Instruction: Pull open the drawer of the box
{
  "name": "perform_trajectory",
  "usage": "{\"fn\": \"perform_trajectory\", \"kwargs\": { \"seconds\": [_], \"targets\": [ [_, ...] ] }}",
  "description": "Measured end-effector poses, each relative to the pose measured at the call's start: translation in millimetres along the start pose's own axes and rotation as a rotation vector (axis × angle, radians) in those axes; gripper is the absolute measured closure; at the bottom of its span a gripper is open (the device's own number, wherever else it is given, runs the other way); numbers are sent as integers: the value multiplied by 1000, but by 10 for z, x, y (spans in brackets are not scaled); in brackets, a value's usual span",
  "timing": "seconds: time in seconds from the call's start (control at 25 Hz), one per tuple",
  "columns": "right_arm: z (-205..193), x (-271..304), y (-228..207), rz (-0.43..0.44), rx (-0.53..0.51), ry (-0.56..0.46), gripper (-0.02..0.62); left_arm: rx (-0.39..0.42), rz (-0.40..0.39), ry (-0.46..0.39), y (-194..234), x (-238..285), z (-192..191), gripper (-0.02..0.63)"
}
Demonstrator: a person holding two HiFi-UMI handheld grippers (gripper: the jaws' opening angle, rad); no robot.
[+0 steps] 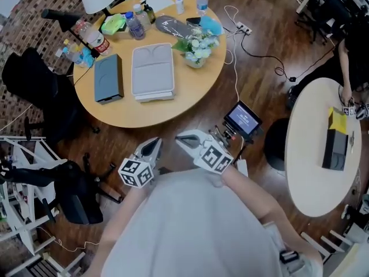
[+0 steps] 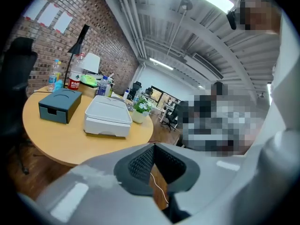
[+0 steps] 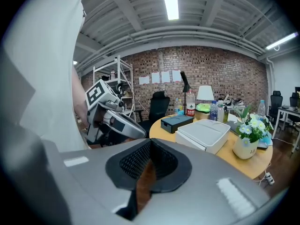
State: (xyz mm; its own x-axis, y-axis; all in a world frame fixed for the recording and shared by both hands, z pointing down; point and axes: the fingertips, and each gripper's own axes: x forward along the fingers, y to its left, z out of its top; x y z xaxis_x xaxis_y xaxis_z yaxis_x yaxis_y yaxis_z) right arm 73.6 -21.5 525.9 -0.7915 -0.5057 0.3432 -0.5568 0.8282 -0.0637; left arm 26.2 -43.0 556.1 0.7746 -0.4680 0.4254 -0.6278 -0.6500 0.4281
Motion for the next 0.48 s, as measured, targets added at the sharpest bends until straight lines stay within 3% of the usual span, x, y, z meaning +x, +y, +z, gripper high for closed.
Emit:
{"fn": "perform_trajectory", "kwargs": {
  "seconds": [0.28, 0.48],
  "targets": [
    [-67, 35, -178, 35, -3, 19, 592, -55, 39, -11, 100, 168, -1, 600],
    [17, 191, -257, 16, -9, 32, 592, -183, 46, -15, 389, 110, 1, 600]
  ]
}}
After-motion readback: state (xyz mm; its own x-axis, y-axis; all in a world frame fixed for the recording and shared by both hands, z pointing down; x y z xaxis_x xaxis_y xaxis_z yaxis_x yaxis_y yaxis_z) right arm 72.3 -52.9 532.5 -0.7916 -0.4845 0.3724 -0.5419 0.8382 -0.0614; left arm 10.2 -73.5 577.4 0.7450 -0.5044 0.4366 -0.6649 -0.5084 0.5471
